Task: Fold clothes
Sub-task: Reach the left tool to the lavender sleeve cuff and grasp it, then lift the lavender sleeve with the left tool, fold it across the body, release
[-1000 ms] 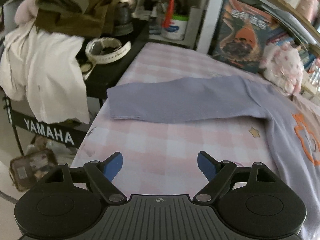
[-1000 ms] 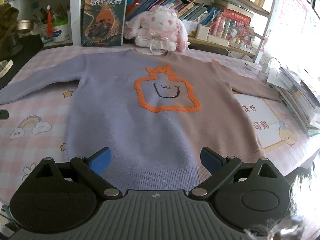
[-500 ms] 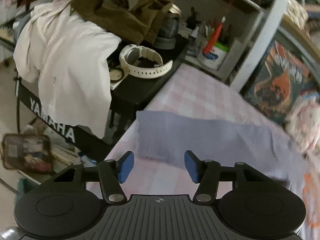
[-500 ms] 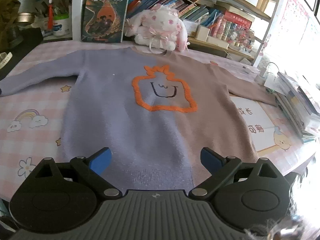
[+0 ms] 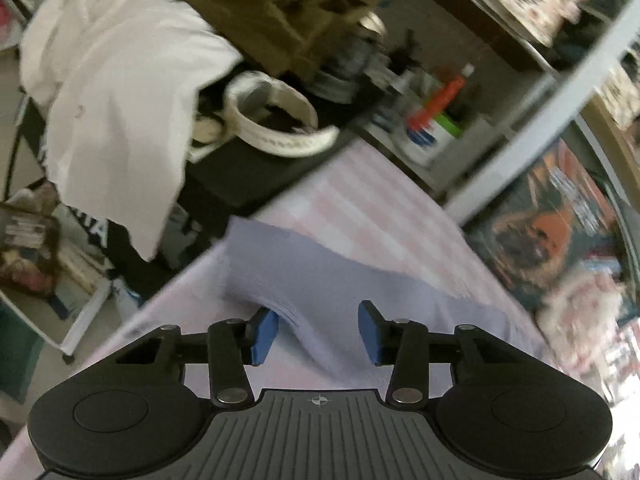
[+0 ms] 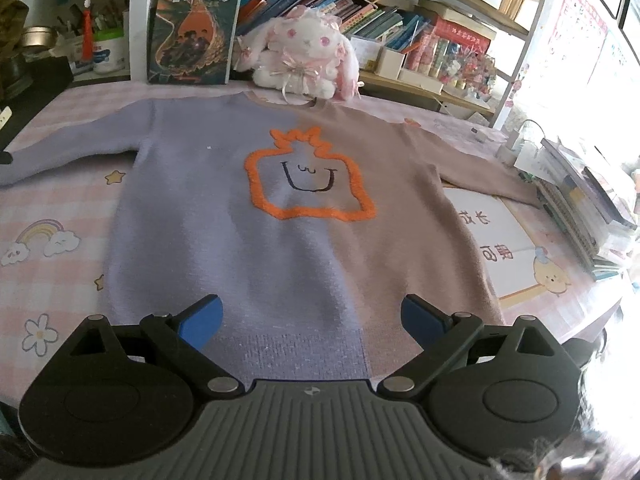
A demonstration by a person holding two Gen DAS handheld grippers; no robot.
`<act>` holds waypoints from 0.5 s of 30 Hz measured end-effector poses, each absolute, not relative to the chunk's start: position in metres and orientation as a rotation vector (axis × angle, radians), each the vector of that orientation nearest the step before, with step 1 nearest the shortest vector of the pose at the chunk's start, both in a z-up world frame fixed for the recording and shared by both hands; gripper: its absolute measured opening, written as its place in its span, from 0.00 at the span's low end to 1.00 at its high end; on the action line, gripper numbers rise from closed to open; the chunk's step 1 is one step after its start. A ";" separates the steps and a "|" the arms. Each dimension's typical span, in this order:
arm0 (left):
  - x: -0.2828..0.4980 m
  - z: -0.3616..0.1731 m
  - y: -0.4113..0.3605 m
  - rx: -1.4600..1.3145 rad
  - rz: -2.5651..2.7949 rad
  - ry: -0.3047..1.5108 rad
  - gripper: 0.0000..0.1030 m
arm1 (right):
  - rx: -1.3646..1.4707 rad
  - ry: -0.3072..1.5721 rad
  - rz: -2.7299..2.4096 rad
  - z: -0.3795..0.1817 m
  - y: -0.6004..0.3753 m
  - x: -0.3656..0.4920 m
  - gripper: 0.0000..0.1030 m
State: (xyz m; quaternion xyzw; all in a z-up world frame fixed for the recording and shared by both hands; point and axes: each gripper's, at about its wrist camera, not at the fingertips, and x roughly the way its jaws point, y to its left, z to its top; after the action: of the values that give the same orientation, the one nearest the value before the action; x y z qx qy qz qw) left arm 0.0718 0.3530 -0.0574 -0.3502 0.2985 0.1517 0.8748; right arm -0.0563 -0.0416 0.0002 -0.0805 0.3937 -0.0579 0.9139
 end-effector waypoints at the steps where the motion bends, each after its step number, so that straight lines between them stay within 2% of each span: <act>1: 0.073 -0.057 0.355 -0.731 0.324 0.623 0.39 | -0.164 0.810 -0.123 0.000 -0.043 -0.057 0.93; 3: 0.074 -0.057 0.356 -0.727 0.335 0.627 0.33 | -0.156 0.810 -0.135 0.000 -0.047 -0.057 0.93; 6: 0.074 -0.061 0.357 -0.719 0.337 0.645 0.05 | -0.140 0.810 -0.152 0.001 -0.053 -0.056 0.93; 10: 0.071 -0.057 0.354 -0.707 0.339 0.626 0.03 | -0.135 0.810 -0.143 -0.001 -0.057 -0.055 0.93; 15: 0.067 -0.025 0.327 -0.570 0.272 0.539 0.03 | -0.126 0.818 -0.110 -0.004 -0.064 -0.052 0.93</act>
State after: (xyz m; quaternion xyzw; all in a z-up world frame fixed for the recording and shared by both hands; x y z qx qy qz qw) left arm 0.0674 0.3268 -0.0249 -0.2769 0.2618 0.1322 0.9150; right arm -0.0524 -0.0644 -0.0038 -0.0611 0.3972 -0.0532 0.9142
